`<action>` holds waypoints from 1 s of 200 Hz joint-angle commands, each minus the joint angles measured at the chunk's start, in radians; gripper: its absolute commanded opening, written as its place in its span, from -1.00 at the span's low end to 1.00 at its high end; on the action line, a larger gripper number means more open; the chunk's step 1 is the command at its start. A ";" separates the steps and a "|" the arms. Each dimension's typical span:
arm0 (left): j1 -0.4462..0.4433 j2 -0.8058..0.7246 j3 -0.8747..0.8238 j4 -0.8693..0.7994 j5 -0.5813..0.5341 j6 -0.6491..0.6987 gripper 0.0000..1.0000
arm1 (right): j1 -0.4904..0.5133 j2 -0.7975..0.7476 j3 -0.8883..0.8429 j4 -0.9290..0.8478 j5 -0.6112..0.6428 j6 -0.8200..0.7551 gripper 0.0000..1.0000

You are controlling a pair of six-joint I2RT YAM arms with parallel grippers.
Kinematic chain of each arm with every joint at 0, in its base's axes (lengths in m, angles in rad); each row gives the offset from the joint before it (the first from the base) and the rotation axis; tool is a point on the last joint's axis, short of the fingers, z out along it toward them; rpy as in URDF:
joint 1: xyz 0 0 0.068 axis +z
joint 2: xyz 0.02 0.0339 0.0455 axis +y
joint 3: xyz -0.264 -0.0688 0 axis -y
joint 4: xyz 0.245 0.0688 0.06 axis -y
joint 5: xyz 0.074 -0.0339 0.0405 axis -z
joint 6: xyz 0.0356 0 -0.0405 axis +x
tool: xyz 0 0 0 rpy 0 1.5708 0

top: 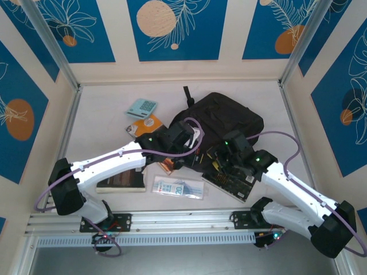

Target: Pack books, pencil case, and school supplies into a backpack

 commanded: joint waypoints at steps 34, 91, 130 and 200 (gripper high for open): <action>-0.005 -0.023 0.002 -0.009 -0.083 -0.002 -1.00 | 0.017 0.014 0.001 -0.096 0.075 0.004 -0.91; 0.058 -0.048 -0.050 -0.030 -0.124 -0.016 -1.00 | 0.010 0.016 -0.024 -0.125 0.108 -0.065 -0.99; 0.116 -0.087 -0.107 -0.038 -0.119 -0.025 -1.00 | -0.020 0.015 -0.037 -0.126 0.107 -0.127 -0.99; 0.179 -0.118 -0.145 -0.022 -0.059 0.002 -1.00 | -0.112 0.027 -0.009 -0.142 0.096 -0.279 -0.94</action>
